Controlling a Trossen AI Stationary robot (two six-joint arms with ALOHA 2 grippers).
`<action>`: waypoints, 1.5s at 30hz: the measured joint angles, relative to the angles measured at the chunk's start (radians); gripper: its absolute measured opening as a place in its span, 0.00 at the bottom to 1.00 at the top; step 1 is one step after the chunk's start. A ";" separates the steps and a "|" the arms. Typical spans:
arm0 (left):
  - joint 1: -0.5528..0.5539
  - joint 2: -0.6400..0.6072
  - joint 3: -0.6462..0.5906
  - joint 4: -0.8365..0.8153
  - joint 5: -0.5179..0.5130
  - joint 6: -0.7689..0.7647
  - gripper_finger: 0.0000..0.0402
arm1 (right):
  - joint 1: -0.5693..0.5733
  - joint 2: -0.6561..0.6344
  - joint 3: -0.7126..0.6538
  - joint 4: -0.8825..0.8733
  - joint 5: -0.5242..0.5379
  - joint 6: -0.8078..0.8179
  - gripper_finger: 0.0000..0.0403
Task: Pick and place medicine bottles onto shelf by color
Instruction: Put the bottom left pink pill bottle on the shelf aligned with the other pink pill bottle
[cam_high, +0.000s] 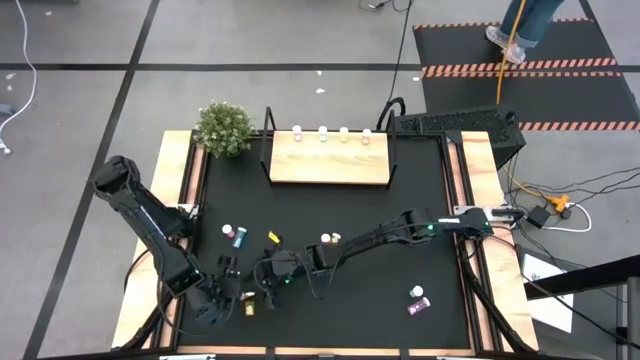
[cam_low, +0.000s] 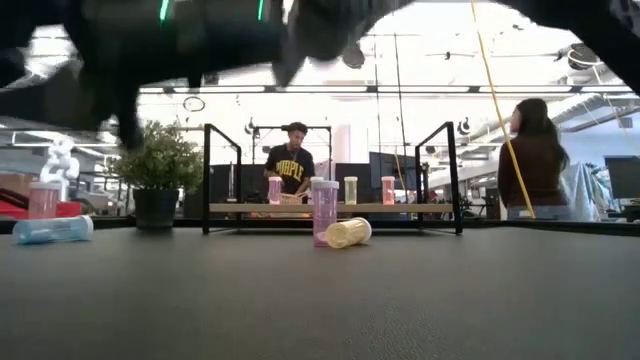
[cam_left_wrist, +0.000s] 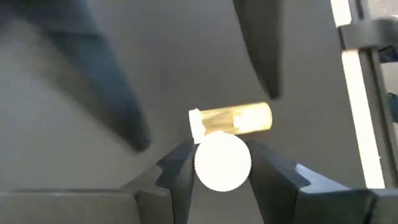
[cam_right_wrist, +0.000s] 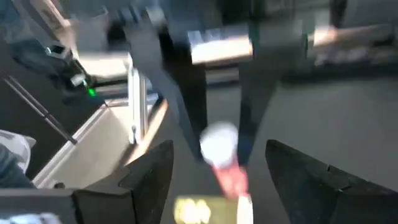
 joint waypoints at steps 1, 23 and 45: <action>0.015 -0.014 0.013 -0.026 0.002 0.025 0.37 | -0.002 -0.032 0.001 -0.058 0.016 -0.017 0.62; 0.415 -0.181 0.301 -0.149 0.002 0.371 0.30 | -0.018 -0.339 0.000 -0.674 0.170 0.083 0.62; 0.454 -0.188 0.370 -0.169 0.003 0.411 0.32 | 0.002 -0.422 0.000 -0.718 0.346 0.090 0.22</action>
